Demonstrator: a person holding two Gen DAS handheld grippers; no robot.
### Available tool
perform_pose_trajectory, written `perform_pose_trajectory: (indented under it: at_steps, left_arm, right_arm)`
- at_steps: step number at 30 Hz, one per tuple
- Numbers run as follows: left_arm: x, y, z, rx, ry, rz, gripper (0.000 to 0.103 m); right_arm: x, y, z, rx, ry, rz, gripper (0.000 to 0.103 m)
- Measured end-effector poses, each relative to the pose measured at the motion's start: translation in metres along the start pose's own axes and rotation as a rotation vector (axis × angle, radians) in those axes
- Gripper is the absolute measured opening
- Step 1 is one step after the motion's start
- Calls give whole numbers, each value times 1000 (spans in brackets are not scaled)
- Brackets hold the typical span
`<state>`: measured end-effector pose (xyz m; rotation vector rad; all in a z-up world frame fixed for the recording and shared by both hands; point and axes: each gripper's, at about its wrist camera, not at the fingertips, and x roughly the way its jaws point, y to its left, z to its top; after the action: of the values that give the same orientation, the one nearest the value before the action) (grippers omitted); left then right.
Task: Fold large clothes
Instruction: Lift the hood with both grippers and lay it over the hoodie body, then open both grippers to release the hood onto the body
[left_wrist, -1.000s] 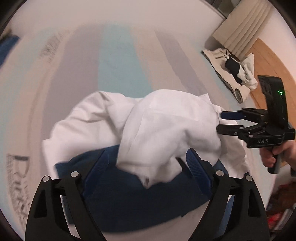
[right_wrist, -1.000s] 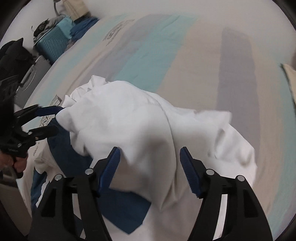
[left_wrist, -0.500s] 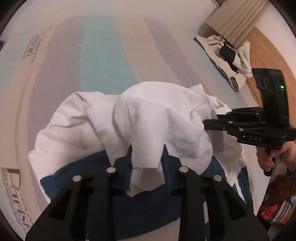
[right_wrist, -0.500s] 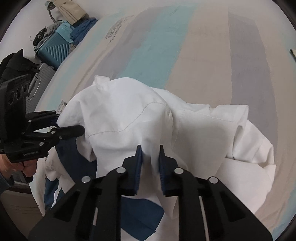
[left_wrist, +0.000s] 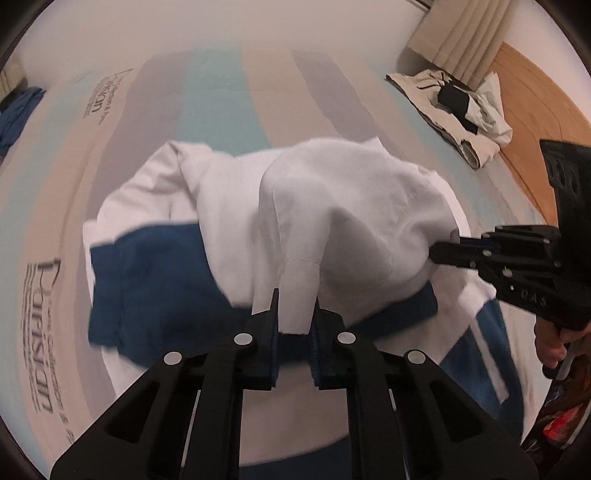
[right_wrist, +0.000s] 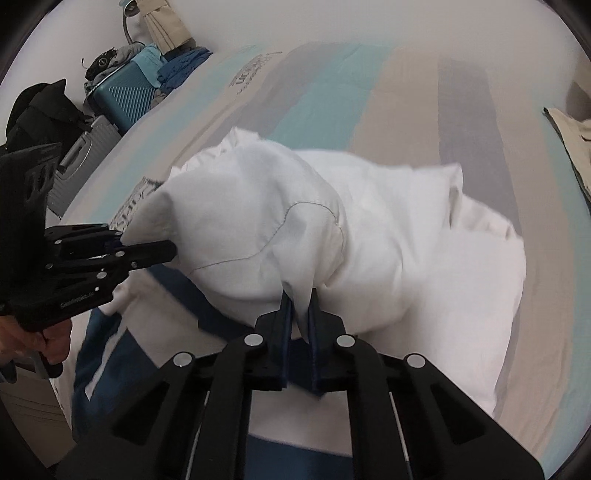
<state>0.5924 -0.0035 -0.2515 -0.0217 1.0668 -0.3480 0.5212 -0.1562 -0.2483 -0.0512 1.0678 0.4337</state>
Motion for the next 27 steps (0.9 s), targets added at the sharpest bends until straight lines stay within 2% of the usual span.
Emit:
perform_pose_trajectory:
  at_steps: [7, 13, 17, 19, 20, 21, 23, 26, 27]
  left_arm:
    - [4, -10, -52, -9, 28, 2, 9]
    - [-5, -8, -58, 0, 19, -6, 10]
    - [0, -5, -64, 24, 50, -15, 9]
    - [3, -7, -70, 38, 79, -21, 11]
    - [3, -7, -73, 41, 89, -18, 13]
    - [0, -7, -75, 37, 103, -17, 17]
    - [-8, -7, -77, 25, 115, -20, 40]
    - [-36, -6, -73, 19, 70, -26, 59]
    - [-46, -5, -68, 16, 47, -25, 62]
  right_arm:
    - [8, 2, -32, 18, 14, -29, 7]
    - [13, 6, -47, -14, 21, -57, 7]
    - [23, 6, -62, -36, 60, -73, 7]
    - [25, 6, -64, -33, 84, -80, 11]
    - [23, 4, -64, -24, 81, -81, 16]
    - [19, 3, -64, -11, 77, -72, 33]
    - [5, -1, -61, 13, 45, -49, 50]
    - [-20, -4, -51, 14, -2, -31, 50]
    - [-31, -7, -44, 17, -31, -20, 50]
